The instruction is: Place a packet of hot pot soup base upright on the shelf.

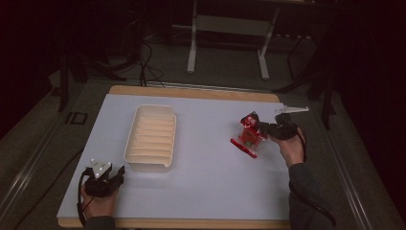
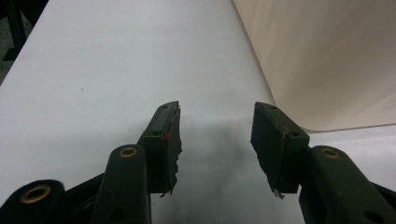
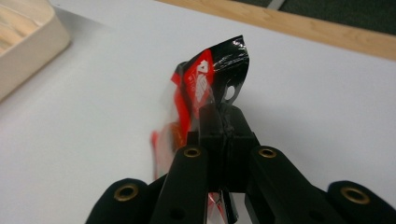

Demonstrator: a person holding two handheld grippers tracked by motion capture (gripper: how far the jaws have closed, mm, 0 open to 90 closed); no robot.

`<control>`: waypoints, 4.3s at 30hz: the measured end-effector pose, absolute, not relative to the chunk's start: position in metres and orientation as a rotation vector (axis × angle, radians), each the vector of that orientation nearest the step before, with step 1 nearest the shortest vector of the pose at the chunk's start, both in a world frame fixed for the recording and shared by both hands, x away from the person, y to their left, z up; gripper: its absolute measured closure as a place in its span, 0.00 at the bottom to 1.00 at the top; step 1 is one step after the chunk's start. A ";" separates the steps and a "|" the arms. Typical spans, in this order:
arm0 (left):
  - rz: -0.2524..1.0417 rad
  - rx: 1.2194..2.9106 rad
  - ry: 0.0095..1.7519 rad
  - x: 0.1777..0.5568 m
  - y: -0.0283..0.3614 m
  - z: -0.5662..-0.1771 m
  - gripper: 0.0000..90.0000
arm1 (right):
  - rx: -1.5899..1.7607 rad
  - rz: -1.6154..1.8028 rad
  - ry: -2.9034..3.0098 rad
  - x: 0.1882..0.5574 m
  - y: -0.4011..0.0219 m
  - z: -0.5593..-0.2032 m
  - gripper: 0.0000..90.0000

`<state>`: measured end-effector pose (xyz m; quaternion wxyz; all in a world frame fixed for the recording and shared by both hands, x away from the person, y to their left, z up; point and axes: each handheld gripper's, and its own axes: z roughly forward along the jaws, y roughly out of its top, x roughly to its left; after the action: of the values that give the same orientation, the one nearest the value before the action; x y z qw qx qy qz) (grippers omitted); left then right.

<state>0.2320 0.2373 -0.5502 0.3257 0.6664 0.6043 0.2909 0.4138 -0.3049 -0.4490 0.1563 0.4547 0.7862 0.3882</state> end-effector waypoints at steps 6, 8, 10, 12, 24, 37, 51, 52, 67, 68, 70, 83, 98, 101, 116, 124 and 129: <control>0.764 1.747 1.585 0.232 0.237 -0.550 0.58 | 1.247 1.144 2.260 0.408 -0.295 -0.435 0.98; 0.764 1.747 1.585 0.232 0.237 -0.550 0.58 | 1.228 1.165 2.267 0.406 -0.291 -0.430 0.99; 0.764 1.747 1.586 0.232 0.237 -0.550 0.58 | 1.204 1.168 2.270 0.404 -0.288 -0.425 0.98; 0.764 1.747 1.586 0.232 0.237 -0.550 0.58 | 1.185 1.163 2.277 0.402 -0.285 -0.422 0.98; 0.759 1.746 1.589 0.232 0.238 -0.550 0.58 | 1.110 1.139 2.323 0.398 -0.273 -0.415 0.99; 0.758 1.743 1.592 0.232 0.238 -0.550 0.58 | 1.049 1.163 2.359 0.392 -0.259 -0.408 0.99; 0.758 1.739 1.593 0.232 0.238 -0.550 0.58 | 0.961 1.177 2.411 0.388 -0.234 -0.407 0.99; 0.756 1.741 1.593 0.232 0.238 -0.550 0.58 | 0.952 1.180 2.414 0.387 -0.232 -0.406 0.99; 0.740 1.716 1.596 0.232 0.240 -0.550 0.58 | 0.876 1.175 2.428 0.389 -0.210 -0.399 0.99; 0.738 1.711 1.596 0.232 0.241 -0.550 0.58 | 0.873 1.175 2.429 0.389 -0.208 -0.398 0.99; 0.737 1.708 1.598 0.232 0.241 -0.550 0.58 | 0.872 1.174 2.425 0.390 -0.205 -0.398 0.99; 0.734 1.700 1.598 0.232 0.242 -0.550 0.57 | 0.847 1.204 2.421 0.396 -0.189 -0.397 0.99; 0.726 1.690 1.605 0.232 0.243 -0.550 0.57 | 0.808 1.240 2.418 0.400 -0.170 -0.393 0.99; 0.725 1.687 1.606 0.232 0.243 -0.550 0.57 | 0.794 1.248 2.415 0.401 -0.166 -0.391 0.99; 0.718 1.695 1.611 0.233 0.243 -0.550 0.55 | 0.745 1.289 2.426 0.405 -0.142 -0.394 0.99; 0.722 1.695 1.609 0.232 0.243 -0.550 0.56 | 0.720 1.293 2.431 0.407 -0.127 -0.397 0.99; 0.722 1.697 1.607 0.232 0.243 -0.550 0.56 | 0.717 1.304 2.431 0.409 -0.120 -0.399 0.99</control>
<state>0.2323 0.2431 -0.5503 0.3406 0.6522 0.6178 0.2774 0.4090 -0.1203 -0.3986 0.1451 0.2488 0.8439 0.4526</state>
